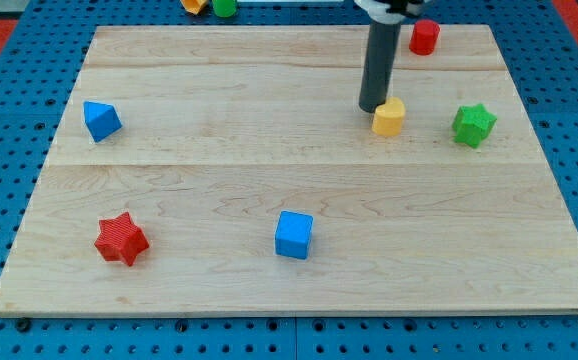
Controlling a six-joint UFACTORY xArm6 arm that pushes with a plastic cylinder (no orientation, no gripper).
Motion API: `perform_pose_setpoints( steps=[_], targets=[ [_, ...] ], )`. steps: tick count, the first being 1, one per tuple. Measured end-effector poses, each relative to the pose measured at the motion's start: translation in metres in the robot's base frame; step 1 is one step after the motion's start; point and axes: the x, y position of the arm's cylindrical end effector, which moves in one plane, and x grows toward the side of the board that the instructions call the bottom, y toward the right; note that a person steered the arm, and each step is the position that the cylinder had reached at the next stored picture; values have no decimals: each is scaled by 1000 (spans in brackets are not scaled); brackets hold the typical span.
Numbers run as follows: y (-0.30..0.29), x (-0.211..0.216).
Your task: Push yellow heart towards bottom right
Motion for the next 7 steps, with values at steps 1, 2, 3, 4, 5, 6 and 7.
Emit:
perform_pose_setpoints(
  steps=[1, 2, 3, 4, 5, 6, 7],
  targets=[
    [0, 8],
    [21, 1],
    [38, 51],
    [51, 101],
    [49, 92],
    [85, 89],
    [107, 96]
  ],
)
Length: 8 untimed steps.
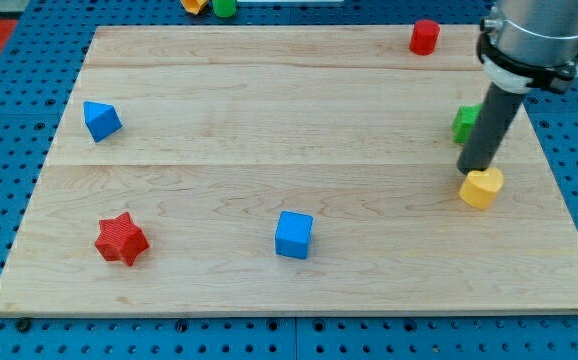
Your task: Push yellow heart towards bottom right
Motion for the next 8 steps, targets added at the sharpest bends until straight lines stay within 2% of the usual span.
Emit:
perform_pose_setpoints(
  steps=[1, 2, 3, 4, 5, 7, 8],
  targets=[
    [40, 15],
    [47, 50],
    [30, 39],
    [16, -7],
    [-5, -6],
    [10, 67],
    [10, 76]
  ],
)
